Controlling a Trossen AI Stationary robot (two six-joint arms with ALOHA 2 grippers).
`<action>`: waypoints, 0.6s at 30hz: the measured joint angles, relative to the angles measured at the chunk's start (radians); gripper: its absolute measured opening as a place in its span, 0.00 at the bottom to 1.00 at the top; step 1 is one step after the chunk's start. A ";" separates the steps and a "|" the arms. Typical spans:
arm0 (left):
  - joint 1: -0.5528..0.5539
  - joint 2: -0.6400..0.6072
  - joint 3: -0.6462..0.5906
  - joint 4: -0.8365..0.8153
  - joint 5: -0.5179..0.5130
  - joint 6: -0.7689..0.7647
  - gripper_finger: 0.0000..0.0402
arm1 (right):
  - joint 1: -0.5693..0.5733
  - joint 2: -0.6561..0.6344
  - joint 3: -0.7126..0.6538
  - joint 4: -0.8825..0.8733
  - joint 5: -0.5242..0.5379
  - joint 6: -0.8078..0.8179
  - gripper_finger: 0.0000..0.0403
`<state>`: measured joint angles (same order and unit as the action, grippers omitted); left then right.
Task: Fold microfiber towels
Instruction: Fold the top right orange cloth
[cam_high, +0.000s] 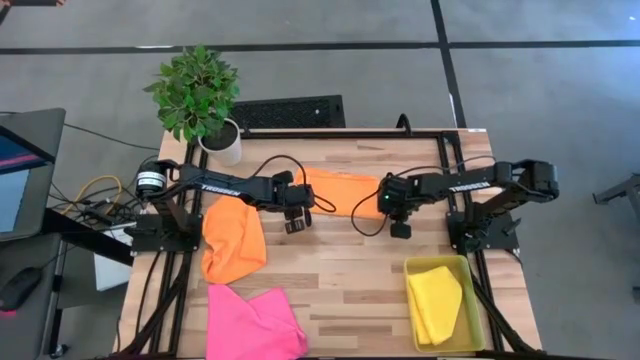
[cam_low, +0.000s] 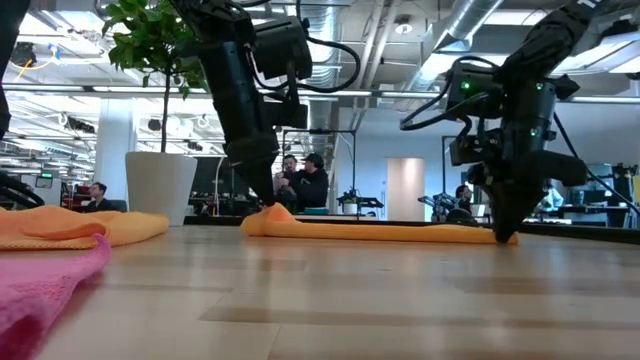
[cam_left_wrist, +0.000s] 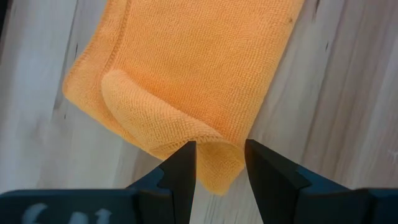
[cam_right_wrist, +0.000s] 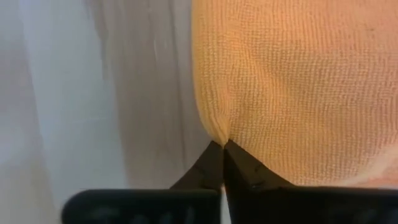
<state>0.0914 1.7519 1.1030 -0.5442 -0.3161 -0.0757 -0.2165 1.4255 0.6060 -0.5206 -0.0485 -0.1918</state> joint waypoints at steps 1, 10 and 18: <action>0.000 0.000 0.000 0.000 0.000 0.000 0.33 | 0.000 0.001 0.009 -0.025 -0.001 0.000 0.03; 0.045 0.000 -0.056 0.025 -0.047 -0.084 0.33 | 0.000 0.003 0.142 -0.202 -0.002 -0.001 0.02; 0.056 0.000 -0.102 0.191 -0.005 -0.043 0.33 | -0.001 0.002 0.269 -0.264 -0.002 -0.026 0.01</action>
<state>0.1470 1.7515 1.0012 -0.3531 -0.3208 -0.1191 -0.2179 1.4273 0.8754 -0.7849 -0.0505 -0.2174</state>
